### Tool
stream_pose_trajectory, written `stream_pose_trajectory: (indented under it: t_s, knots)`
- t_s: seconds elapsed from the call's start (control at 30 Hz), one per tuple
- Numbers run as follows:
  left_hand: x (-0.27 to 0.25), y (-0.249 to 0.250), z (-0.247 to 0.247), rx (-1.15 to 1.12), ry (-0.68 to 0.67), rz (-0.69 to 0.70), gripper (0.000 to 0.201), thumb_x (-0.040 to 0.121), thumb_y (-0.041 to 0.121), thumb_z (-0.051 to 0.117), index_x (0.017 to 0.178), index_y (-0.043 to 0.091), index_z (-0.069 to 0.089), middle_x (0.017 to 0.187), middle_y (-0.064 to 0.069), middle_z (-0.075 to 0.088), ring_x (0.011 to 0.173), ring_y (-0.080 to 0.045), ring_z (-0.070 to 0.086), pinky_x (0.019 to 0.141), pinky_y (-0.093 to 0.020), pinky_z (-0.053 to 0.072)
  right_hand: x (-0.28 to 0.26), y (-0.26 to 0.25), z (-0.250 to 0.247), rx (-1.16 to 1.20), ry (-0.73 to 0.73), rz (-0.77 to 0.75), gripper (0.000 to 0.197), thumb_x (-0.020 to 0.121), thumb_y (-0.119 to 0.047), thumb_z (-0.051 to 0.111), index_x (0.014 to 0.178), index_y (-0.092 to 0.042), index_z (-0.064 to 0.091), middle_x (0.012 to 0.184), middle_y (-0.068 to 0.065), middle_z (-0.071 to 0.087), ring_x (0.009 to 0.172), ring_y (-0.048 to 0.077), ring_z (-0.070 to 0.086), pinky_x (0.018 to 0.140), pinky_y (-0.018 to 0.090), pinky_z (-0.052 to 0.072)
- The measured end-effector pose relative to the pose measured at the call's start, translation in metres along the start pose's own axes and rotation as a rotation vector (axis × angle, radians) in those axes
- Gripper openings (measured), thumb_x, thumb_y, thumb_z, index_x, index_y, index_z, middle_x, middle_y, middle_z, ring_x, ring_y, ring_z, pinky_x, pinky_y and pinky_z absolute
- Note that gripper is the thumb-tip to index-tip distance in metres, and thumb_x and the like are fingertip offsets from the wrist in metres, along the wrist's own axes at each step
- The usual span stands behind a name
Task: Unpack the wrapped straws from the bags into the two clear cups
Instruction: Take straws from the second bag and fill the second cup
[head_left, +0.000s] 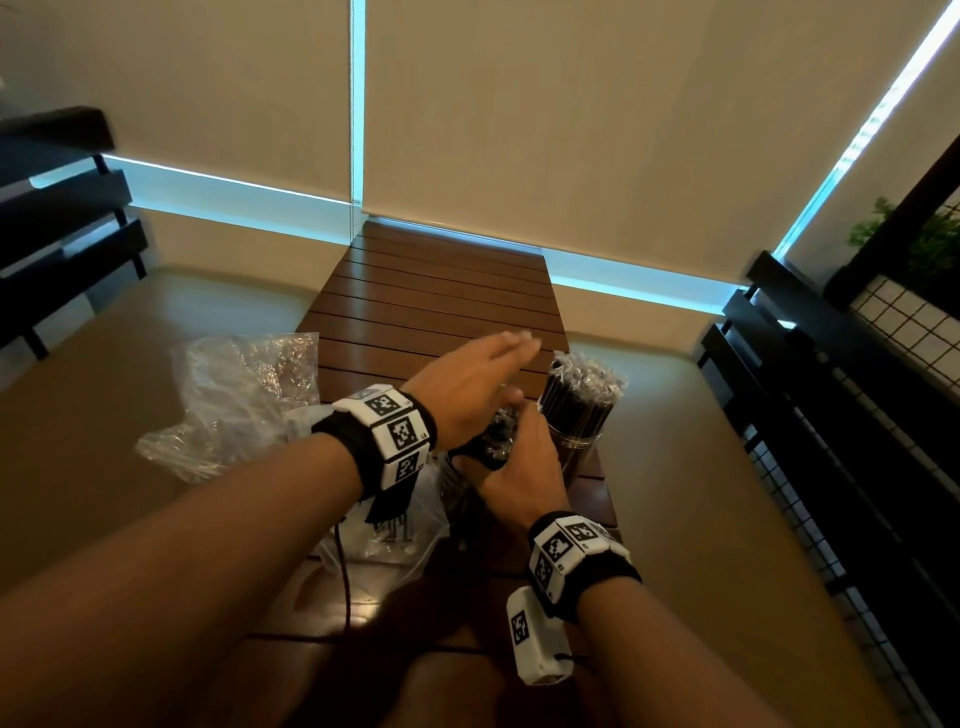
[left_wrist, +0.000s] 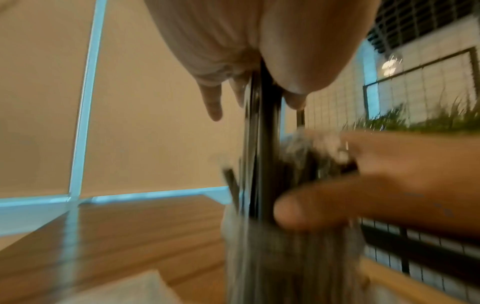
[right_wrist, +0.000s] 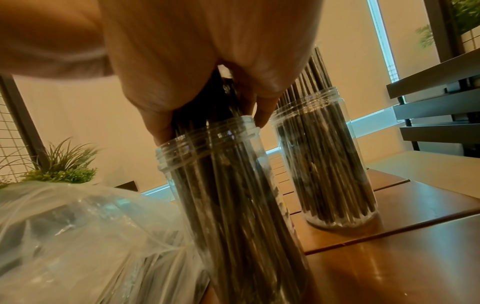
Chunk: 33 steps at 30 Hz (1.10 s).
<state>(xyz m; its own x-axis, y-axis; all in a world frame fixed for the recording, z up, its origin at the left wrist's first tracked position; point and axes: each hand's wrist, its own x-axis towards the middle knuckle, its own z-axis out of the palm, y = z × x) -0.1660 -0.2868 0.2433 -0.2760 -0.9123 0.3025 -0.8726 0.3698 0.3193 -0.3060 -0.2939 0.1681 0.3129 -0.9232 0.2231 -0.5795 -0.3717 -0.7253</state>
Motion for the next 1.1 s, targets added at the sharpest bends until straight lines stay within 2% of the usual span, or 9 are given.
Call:
stream_pose_trajectory:
  t_s: [0.13,0.27,0.33,0.43,0.53,0.63,0.77,0.87,1.1]
  knots:
    - [-0.023,-0.011,0.037,0.048,-0.319,-0.164,0.063,0.1,0.052,0.014,0.154,0.021,0.004,0.162,0.006,0.0,0.149,-0.011,-0.003,0.12,-0.051,0.008,0.001,0.002,0.001,0.02,0.012,-0.05,0.083,0.071,-0.037,0.079,0.141,-0.028,0.035,0.138,-0.008,0.043,0.124,0.009,0.047,0.1,0.033,0.046]
    - [-0.011,-0.003,0.027,0.042,-0.142,-0.111,0.08,0.089,0.067,0.0,0.154,0.021,-0.003,0.161,0.008,-0.011,0.147,-0.008,-0.013,0.119,-0.046,-0.007,0.0,0.009,-0.005,-0.012,-0.004,-0.063,0.085,0.072,-0.035,0.083,0.14,-0.025,0.035,0.136,-0.009,0.04,0.116,-0.002,0.04,0.092,0.014,0.041]
    - [-0.01,-0.002,0.027,0.064,-0.118,-0.121,0.082,0.087,0.069,-0.003,0.153,0.02,-0.005,0.16,0.008,-0.014,0.147,-0.009,-0.014,0.118,-0.046,-0.009,0.001,0.009,-0.008,-0.041,-0.005,-0.073,0.082,0.071,-0.034,0.084,0.138,-0.023,0.037,0.136,-0.006,0.038,0.11,-0.005,0.036,0.088,0.013,0.044]
    - [-0.021,-0.003,0.041,0.022,-0.297,-0.181,0.083,0.089,0.07,0.007,0.153,0.02,-0.008,0.161,0.003,-0.012,0.149,-0.013,-0.006,0.12,-0.052,0.007,0.001,0.008,-0.008,-0.103,-0.005,-0.091,0.084,0.072,-0.032,0.081,0.142,-0.019,0.036,0.146,0.0,0.023,0.126,0.012,0.037,0.1,0.033,0.047]
    - [-0.021,-0.006,0.029,-0.35,-0.198,-0.308,0.073,0.098,0.057,0.022,0.154,0.02,-0.006,0.162,-0.001,-0.006,0.149,-0.015,0.002,0.119,-0.045,0.012,0.005,0.005,-0.011,-0.172,0.043,-0.103,0.101,0.064,-0.05,0.08,0.146,-0.026,0.027,0.15,0.0,0.017,0.134,0.023,0.034,0.105,0.039,0.044]
    - [-0.021,-0.022,0.011,-0.494,-0.039,-0.489,0.054,0.097,0.018,0.04,0.15,0.015,0.029,0.153,-0.008,0.034,0.138,-0.022,0.035,0.11,-0.035,0.03,0.012,-0.004,-0.015,-0.279,0.033,-0.116,0.106,0.063,-0.058,0.081,0.147,-0.033,0.022,0.154,0.0,0.014,0.139,0.027,0.027,0.107,0.042,0.039]
    - [-0.031,-0.029,0.019,-0.296,-0.282,-0.566,0.025,0.091,0.014,0.05,0.111,0.008,0.065,0.102,-0.012,0.071,0.093,-0.027,0.068,0.078,-0.037,0.057,0.023,-0.012,-0.014,-0.317,-0.089,-0.118,0.103,0.064,-0.054,0.08,0.147,-0.038,0.021,0.155,0.003,0.018,0.139,0.029,0.03,0.106,0.044,0.042]
    - [-0.033,-0.027,0.032,-0.386,-0.267,-0.639,0.017,0.093,0.015,0.053,0.1,0.009,0.067,0.083,-0.011,0.072,0.076,-0.025,0.072,0.066,-0.038,0.061,0.023,-0.012,-0.009,-0.353,-0.16,-0.147,0.092,0.066,-0.049,0.079,0.142,-0.037,0.029,0.144,0.002,0.032,0.126,0.027,0.045,0.093,0.042,0.052]
    - [-0.026,-0.031,0.036,-0.495,-0.262,-0.715,0.018,0.094,0.012,0.054,0.104,0.012,0.068,0.084,-0.01,0.072,0.075,-0.022,0.073,0.063,-0.034,0.062,0.027,-0.004,-0.012,-0.358,-0.132,-0.165,0.074,0.071,-0.052,0.075,0.133,-0.036,0.039,0.128,-0.002,0.04,0.108,0.023,0.055,0.083,0.039,0.057]
